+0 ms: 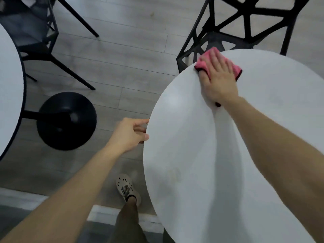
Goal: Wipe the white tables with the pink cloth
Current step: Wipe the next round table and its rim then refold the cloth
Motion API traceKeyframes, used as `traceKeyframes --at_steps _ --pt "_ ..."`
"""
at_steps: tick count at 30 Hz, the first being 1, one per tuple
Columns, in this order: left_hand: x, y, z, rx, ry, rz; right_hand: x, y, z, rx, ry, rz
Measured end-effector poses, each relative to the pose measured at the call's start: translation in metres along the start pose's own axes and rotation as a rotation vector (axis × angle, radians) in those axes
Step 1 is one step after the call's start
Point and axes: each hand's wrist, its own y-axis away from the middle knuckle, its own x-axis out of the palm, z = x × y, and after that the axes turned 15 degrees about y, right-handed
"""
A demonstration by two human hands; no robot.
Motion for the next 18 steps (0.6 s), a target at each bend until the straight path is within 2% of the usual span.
traceKeyframes --at_steps 2,3,4,5,7,8,9,10,11,15,17,18 --pt "-0.002 -0.013 -0.029 0.083 -0.305 0.014 -0.005 -0.025 -0.022 0.236 -0.022 0.035" --pt "-0.002 -0.021 -0.045 0.101 -0.380 0.014 -0.007 -0.026 -0.013 0.263 -0.022 0.048" --pt "0.000 -0.030 -0.061 0.106 -0.409 0.016 -0.006 -0.018 0.003 0.203 -0.002 0.041" --pt "0.003 -0.042 -0.076 0.098 -0.427 0.028 -0.003 -0.006 0.022 0.055 0.031 0.017" --pt "0.017 -0.064 -0.103 0.086 -0.504 0.088 0.007 0.026 0.048 -0.367 0.078 0.001" --pt "0.025 -0.074 -0.112 0.090 -0.559 0.114 0.011 0.036 0.045 -0.502 0.088 -0.002" --pt "0.035 -0.081 -0.119 0.103 -0.620 0.131 0.013 0.036 0.028 -0.533 0.079 -0.015" --pt "0.045 -0.086 -0.125 0.129 -0.674 0.145 0.013 0.029 0.003 -0.455 0.049 -0.024" --pt "0.055 -0.089 -0.128 0.165 -0.716 0.156 0.012 0.020 -0.027 -0.300 0.021 -0.015" --pt "0.088 -0.095 -0.131 0.256 -0.829 0.167 0.007 0.002 -0.140 0.411 -0.014 0.044" --pt "0.095 -0.098 -0.132 0.240 -0.876 0.160 0.008 -0.003 -0.138 0.565 -0.018 0.031" --pt "0.096 -0.099 -0.132 0.225 -0.897 0.155 0.008 -0.005 -0.117 0.548 -0.005 0.017"
